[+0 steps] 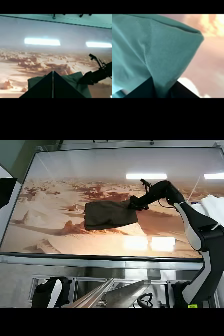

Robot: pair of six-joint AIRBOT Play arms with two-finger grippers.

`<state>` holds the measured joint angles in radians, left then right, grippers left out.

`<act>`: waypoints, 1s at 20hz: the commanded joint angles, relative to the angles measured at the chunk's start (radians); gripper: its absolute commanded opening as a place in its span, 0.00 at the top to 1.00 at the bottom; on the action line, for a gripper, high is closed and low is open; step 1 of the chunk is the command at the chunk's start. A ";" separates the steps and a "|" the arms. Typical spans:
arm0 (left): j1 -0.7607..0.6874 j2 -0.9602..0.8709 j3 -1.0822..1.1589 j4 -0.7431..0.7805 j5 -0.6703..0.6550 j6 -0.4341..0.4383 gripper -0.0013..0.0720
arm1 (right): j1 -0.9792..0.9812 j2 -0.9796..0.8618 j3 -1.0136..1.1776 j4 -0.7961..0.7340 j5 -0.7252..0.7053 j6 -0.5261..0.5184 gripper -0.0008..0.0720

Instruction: Fold the shirts.

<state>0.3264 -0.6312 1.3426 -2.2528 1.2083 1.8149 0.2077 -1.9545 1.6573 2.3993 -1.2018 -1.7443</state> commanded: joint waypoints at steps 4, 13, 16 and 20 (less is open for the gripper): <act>0.000 0.000 0.000 0.001 0.011 0.000 0.96 | -0.177 0.217 0.131 0.010 -0.044 0.059 0.95; 0.000 0.000 0.000 0.001 0.052 0.000 0.96 | -0.779 0.476 0.229 0.005 -0.125 0.138 0.95; 0.001 0.000 0.000 0.000 0.052 0.000 0.96 | -0.942 0.484 0.229 -0.022 -0.307 0.158 0.95; 0.000 0.000 0.000 0.000 0.052 0.000 0.96 | -1.032 0.517 0.229 -0.374 -0.514 0.323 0.95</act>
<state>0.3264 -0.6312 1.3426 -2.2520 1.2583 1.8145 -0.7433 -1.4654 1.8843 2.2604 -1.5513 -1.5333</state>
